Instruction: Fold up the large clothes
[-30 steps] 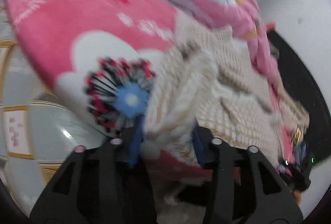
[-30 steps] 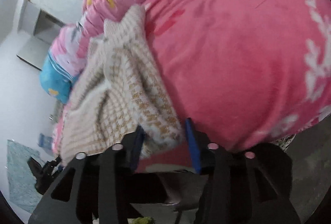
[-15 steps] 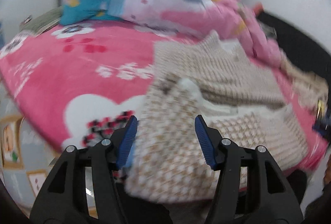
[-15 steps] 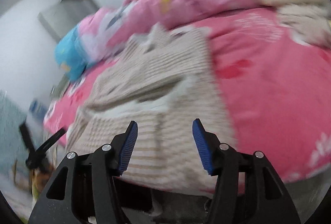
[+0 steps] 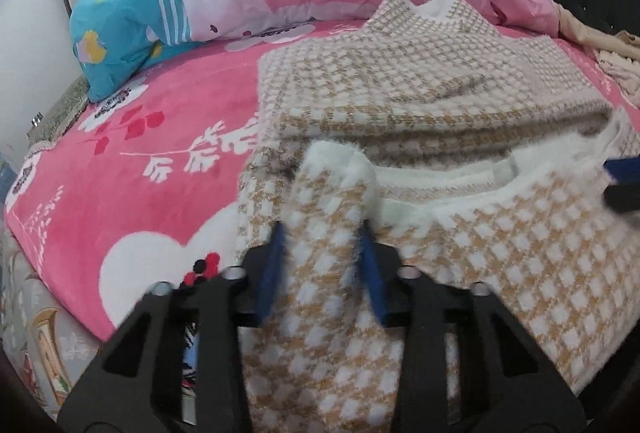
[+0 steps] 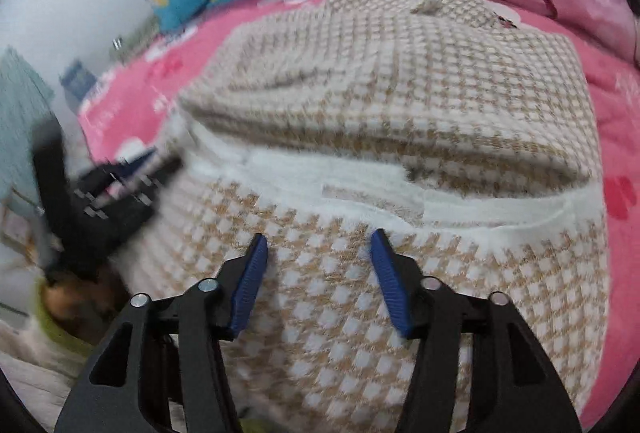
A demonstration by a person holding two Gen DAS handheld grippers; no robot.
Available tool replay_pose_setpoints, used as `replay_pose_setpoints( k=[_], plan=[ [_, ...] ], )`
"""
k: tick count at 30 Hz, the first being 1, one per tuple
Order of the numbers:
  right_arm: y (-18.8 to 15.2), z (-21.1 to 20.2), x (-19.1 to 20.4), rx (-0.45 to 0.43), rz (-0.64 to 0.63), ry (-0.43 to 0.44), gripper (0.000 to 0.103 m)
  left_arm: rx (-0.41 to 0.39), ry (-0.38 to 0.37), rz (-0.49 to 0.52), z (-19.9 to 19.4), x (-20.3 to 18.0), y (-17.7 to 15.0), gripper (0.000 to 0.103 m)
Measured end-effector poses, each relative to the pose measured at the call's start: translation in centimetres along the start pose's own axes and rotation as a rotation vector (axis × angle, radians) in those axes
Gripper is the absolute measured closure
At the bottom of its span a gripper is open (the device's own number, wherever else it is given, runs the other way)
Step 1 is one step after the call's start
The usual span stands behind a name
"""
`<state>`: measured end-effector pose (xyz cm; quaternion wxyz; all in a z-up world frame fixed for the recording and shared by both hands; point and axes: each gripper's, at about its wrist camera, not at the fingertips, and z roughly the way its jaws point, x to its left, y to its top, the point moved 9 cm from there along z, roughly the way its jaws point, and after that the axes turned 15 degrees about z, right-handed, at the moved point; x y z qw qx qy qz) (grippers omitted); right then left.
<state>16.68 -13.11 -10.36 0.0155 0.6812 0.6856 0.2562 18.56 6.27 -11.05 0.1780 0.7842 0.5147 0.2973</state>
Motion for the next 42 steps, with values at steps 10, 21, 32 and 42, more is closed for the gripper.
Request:
replay_pose_setpoints(
  k=[10,21,32,42],
  plan=[
    [0.6,-6.5,1.3,-0.235,-0.079,-0.11,0.098,-0.156,-0.003,-0.017,-4.6,0.7,2.3,0.095],
    [2.9,0.9,-0.8,-0.25,-0.011,-0.152,0.098,-0.071,0.024,-0.073,-0.6,2.3,2.5,0.074],
    [3.6,1.2,-0.7,-0.318,-0.029,-0.172,0.098,-0.307,-0.347,-0.165,-6.9,-1.8,4.7,0.053],
    [4.1,2.1,-2.0,-0.246,0.071,-0.068,0.098,-0.101,-0.486,-0.065,-0.4,-11.5,4.1,0.061]
  ],
)
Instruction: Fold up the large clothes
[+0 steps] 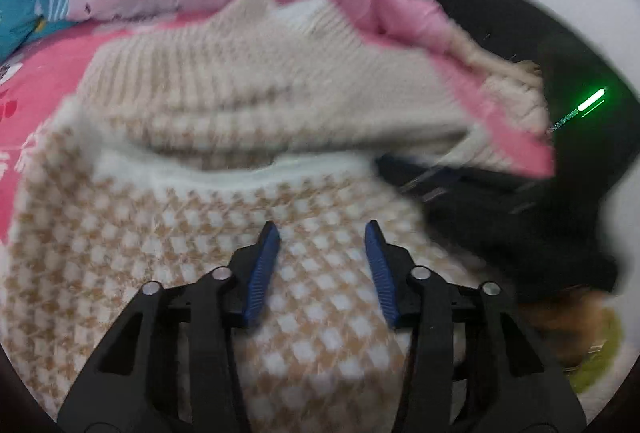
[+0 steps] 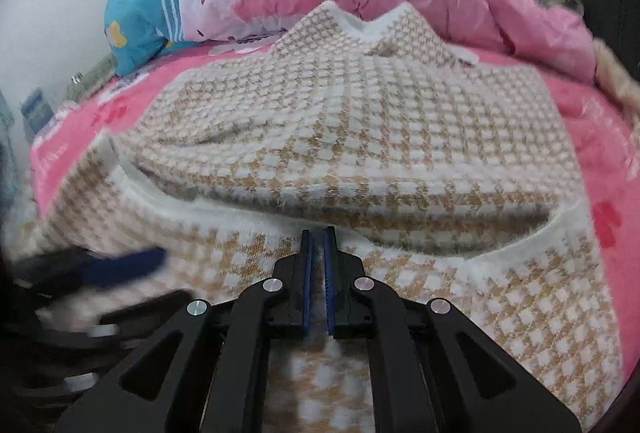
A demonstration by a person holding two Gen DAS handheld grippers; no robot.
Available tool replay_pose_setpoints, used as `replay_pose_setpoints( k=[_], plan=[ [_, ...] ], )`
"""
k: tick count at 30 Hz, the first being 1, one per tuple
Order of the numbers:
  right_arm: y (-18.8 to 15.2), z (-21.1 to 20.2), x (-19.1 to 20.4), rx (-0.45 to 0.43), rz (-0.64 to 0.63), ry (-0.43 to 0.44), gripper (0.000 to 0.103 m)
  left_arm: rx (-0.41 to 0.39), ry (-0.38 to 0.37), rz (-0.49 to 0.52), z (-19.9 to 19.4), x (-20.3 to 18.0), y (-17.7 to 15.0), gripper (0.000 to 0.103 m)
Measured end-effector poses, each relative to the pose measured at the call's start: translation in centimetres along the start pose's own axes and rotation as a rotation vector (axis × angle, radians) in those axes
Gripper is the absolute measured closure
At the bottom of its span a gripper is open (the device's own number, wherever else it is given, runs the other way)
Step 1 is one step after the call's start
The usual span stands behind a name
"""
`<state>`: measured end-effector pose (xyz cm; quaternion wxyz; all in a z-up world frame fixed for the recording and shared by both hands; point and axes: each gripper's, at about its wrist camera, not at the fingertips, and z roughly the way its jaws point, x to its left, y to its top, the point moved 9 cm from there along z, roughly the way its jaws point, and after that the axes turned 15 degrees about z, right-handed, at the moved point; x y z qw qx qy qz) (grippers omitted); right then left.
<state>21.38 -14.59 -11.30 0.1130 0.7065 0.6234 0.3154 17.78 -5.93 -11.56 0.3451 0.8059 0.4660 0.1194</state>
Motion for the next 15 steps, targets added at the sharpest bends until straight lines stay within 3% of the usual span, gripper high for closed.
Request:
replay_pose_setpoints(
  k=[3,4,6,8,12,15],
  plan=[
    [0.8,-3.3,-1.5,-0.018,0.092,0.077,0.092,-0.003,0.014,-0.004,-0.1,0.2,0.0,0.061],
    [1.0,-4.5,-2.3,-0.042,0.109,0.077,0.085,-0.001,0.015,-0.003,0.0,0.2,0.0,0.061],
    [1.3,-7.5,-5.1,-0.101,0.151,0.041,0.07,0.002,0.02,0.001,0.1,0.1,-0.1,0.061],
    [1.2,-9.6,-8.4,-0.137,0.17,-0.056,0.058,0.005,0.027,0.005,0.2,0.1,-0.2,0.061],
    [0.4,-9.4,-13.5,-0.102,0.199,-0.204,0.056,0.01,0.039,0.003,0.3,0.3,0.1,0.061],
    [0.3,-8.5,-14.1,-0.097,0.204,-0.19,0.056,0.017,0.055,0.002,0.4,0.2,0.2,0.062]
  ],
)
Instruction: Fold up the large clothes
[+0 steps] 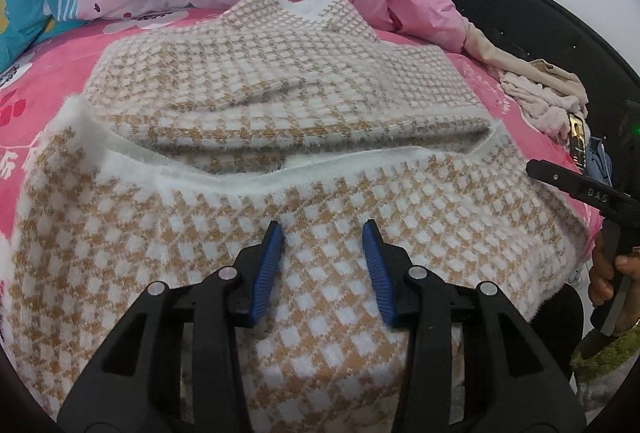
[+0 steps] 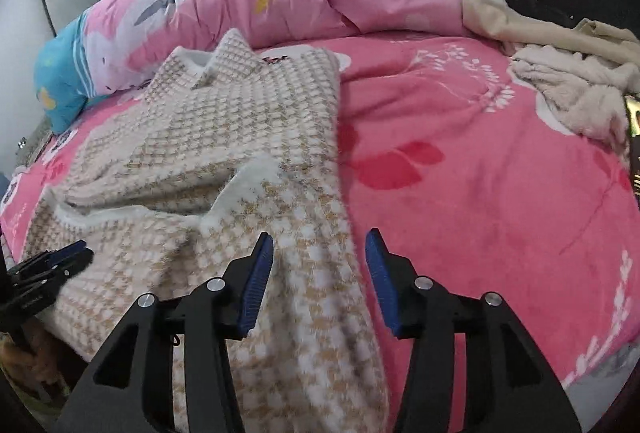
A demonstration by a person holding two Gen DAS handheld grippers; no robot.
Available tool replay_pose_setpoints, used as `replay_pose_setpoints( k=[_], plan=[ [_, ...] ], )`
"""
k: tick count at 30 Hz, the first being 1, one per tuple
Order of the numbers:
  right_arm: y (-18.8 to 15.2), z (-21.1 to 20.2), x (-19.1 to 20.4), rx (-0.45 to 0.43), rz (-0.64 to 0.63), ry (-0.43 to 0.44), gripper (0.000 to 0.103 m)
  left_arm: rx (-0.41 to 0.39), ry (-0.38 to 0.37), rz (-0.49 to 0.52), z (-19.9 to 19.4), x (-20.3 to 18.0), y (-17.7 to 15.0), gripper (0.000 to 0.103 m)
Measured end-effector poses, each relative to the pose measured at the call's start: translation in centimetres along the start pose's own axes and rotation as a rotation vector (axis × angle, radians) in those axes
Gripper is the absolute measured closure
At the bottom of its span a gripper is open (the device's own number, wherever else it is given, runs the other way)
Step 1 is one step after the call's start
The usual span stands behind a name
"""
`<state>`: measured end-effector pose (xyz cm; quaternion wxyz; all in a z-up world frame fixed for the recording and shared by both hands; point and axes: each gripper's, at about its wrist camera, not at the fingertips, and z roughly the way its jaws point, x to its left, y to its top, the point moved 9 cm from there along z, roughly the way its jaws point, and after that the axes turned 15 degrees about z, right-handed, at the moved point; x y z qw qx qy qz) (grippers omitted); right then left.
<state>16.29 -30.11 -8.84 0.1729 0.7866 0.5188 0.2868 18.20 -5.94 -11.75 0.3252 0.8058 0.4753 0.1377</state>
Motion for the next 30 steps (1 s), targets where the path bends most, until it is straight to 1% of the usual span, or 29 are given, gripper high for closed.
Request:
replay_pose_setpoints(
  k=[1,3,4,5,6,7,8,9,11,12,14,15,16,17,18,20,21,22,24,25,26,28,29,30],
  plan=[
    [-0.1,0.1,0.3,-0.006,-0.011,0.014,0.057,0.003,0.005,0.001,0.0,0.0,0.0,0.062],
    [-0.4,0.5,1.6,-0.013,-0.054,0.036,0.068,0.005,0.011,-0.004,0.1,0.0,0.0,0.062],
    [-0.7,0.6,2.0,-0.018,-0.074,0.028,0.078,0.006,0.014,-0.007,0.2,0.0,0.1,0.062],
    [-0.6,0.5,2.2,-0.045,-0.097,-0.001,0.092,0.006,0.017,-0.009,0.2,0.0,0.1,0.063],
    [-0.6,0.2,2.2,-0.067,-0.107,-0.019,0.093,0.006,0.02,-0.01,0.2,0.0,0.1,0.063],
    [-0.4,-0.5,2.3,-0.092,-0.098,-0.014,0.095,0.006,0.023,-0.009,0.3,-0.1,0.1,0.065],
    [0.2,-1.6,2.2,-0.13,-0.075,0.011,0.096,0.005,0.025,-0.007,0.3,-0.1,0.2,0.065],
    [0.8,-2.8,2.0,-0.175,-0.058,0.014,0.096,0.003,0.029,0.0,0.2,-0.2,0.3,0.065],
    [1.4,-4.4,1.8,-0.232,-0.041,0.014,0.096,0.0,0.031,0.009,0.1,-0.3,0.5,0.066],
    [1.4,-4.5,1.6,-0.238,-0.032,0.012,0.096,-0.001,0.033,0.012,0.1,-0.3,0.6,0.066],
    [1.0,-2.8,0.8,-0.209,-0.022,-0.017,0.096,0.006,0.042,0.018,0.2,-0.3,0.6,0.066],
    [0.6,-1.2,0.2,-0.177,-0.024,-0.043,0.096,0.01,0.048,0.021,0.3,-0.3,0.6,0.066],
    [-0.2,1.1,-0.6,-0.114,-0.033,-0.075,0.095,0.014,0.051,0.024,0.4,-0.3,0.6,0.066],
    [-0.6,2.3,-1.2,-0.084,-0.032,-0.087,0.093,0.017,0.053,0.026,0.5,-0.4,0.6,0.066],
    [-0.7,2.7,-1.7,-0.081,-0.028,-0.091,0.09,0.02,0.054,0.03,0.6,-0.4,0.6,0.066],
    [-0.2,1.6,-1.9,-0.098,-0.023,-0.111,0.072,0.025,0.057,0.031,0.7,-0.3,0.7,0.066],
    [0.1,0.7,-2.1,-0.102,-0.013,-0.112,0.069,0.025,0.053,0.029,0.6,-0.3,0.7,0.066],
    [0.4,-0.9,-2.2,-0.113,0.008,-0.096,0.067,0.024,0.048,0.026,0.6,-0.2,0.6,0.066],
    [0.9,-3.8,-2.1,-0.159,0.029,-0.069,0.067,0.021,0.043,0.024,0.6,-0.1,0.6,0.066],
    [1.0,-5.4,-1.4,-0.179,0.024,-0.03,0.067,0.02,0.041,0.026,0.6,-0.1,0.5,0.066],
    [0.6,-7.0,0.1,-0.187,-0.001,0.04,0.067,0.019,0.039,0.027,0.6,-0.1,0.5,0.066],
    [-0.6,-8.2,3.0,-0.158,-0.051,0.146,0.067,0.018,0.033,0.027,0.7,-0.1,0.5,0.066],
    [-2.1,-8.2,5.1,-0.105,-0.101,0.219,0.067,0.018,0.028,0.026,0.7,0.0,0.5,0.066],
    [-3.2,-7.8,6.4,-0.068,-0.135,0.256,0.067,0.018,0.024,0.026,0.7,0.1,0.5,0.066]
  ],
)
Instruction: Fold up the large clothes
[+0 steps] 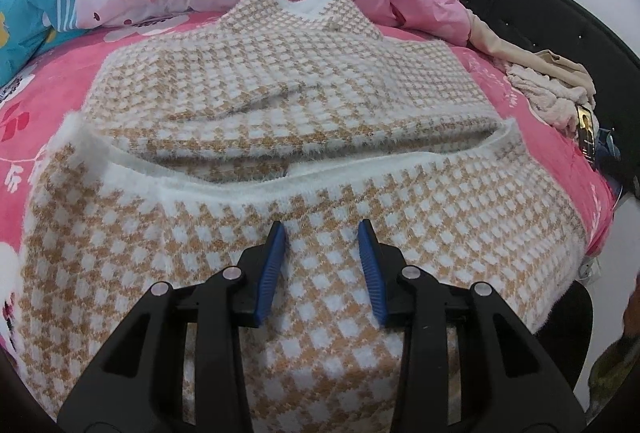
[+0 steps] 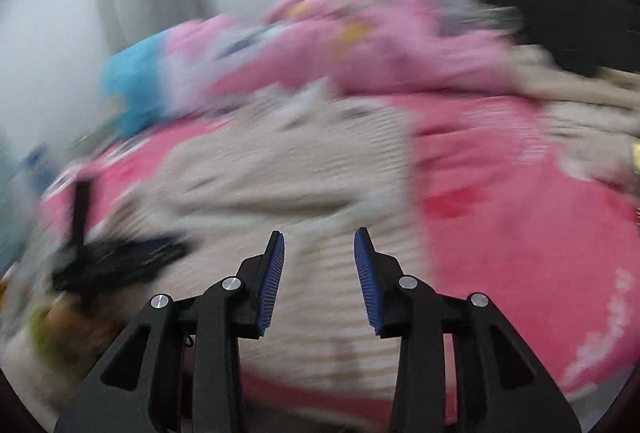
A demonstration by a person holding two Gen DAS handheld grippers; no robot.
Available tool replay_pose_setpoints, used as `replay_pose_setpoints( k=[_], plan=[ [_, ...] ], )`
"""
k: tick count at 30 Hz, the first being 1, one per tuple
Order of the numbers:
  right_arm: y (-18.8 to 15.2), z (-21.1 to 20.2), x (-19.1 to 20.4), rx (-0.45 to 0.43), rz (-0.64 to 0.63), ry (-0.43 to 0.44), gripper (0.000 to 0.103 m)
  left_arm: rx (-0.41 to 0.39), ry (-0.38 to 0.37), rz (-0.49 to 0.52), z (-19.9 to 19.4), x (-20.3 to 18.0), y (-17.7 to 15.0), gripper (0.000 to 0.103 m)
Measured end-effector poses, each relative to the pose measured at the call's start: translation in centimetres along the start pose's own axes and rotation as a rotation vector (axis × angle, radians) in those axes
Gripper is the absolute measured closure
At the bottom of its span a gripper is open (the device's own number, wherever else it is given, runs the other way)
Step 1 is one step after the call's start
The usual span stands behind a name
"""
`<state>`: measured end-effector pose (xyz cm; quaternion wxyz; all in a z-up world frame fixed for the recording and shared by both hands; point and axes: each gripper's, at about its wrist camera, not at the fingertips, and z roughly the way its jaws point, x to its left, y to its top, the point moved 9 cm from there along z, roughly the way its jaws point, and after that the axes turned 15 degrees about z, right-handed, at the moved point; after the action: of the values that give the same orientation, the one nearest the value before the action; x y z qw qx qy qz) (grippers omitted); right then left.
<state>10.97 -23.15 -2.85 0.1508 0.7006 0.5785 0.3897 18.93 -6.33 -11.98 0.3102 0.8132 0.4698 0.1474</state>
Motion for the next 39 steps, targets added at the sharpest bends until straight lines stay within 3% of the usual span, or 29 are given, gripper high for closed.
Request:
replay_pose_setpoints(
  k=[2,5,9,12,15,17,19,24,27,31,33,39],
  plan=[
    [-2.6,2.5,1.2,0.092,-0.059,-0.014,0.067,0.003,-0.009,0.006,0.0,0.1,0.0,0.066],
    [-6.9,7.9,-1.6,0.244,-0.123,-0.183,0.068,0.013,-0.026,0.013,0.1,0.1,-0.1,0.066],
    [-5.1,6.3,-0.3,0.203,-0.146,-0.214,0.07,0.025,-0.054,0.019,0.1,0.3,-0.1,0.066],
    [-3.8,3.6,3.6,0.143,-0.184,-0.111,0.072,0.034,-0.088,0.003,0.2,0.4,0.0,0.067],
    [-4.9,3.3,7.3,0.167,-0.222,0.025,0.073,0.049,-0.11,0.006,0.2,0.5,0.0,0.067],
    [-7.5,6.7,6.9,0.271,-0.232,-0.022,0.075,0.061,-0.122,0.002,0.3,0.6,0.0,0.067],
    [-9.5,9.1,5.5,0.314,-0.226,-0.049,0.075,0.082,-0.126,-0.001,0.6,0.8,-0.1,0.071],
    [-7.4,6.8,6.6,0.296,-0.222,-0.053,0.078,0.087,-0.16,-0.026,0.6,1.1,0.1,0.071],
    [-6.8,4.7,9.3,0.258,-0.225,0.046,0.079,0.09,-0.175,-0.034,0.6,1.2,0.2,0.071],
    [-10.1,9.5,8.3,0.348,-0.231,0.002,0.079,0.094,-0.176,-0.038,0.7,1.3,0.2,0.072],
    [-10.5,10.0,7.9,0.341,-0.214,0.022,0.08,0.09,-0.187,-0.061,0.7,1.6,0.0,0.074],
    [-10.7,8.6,8.0,0.339,-0.209,0.017,0.08,-0.014,-0.214,-0.089,-5.3,2.1,-0.4,0.077]
  ],
)
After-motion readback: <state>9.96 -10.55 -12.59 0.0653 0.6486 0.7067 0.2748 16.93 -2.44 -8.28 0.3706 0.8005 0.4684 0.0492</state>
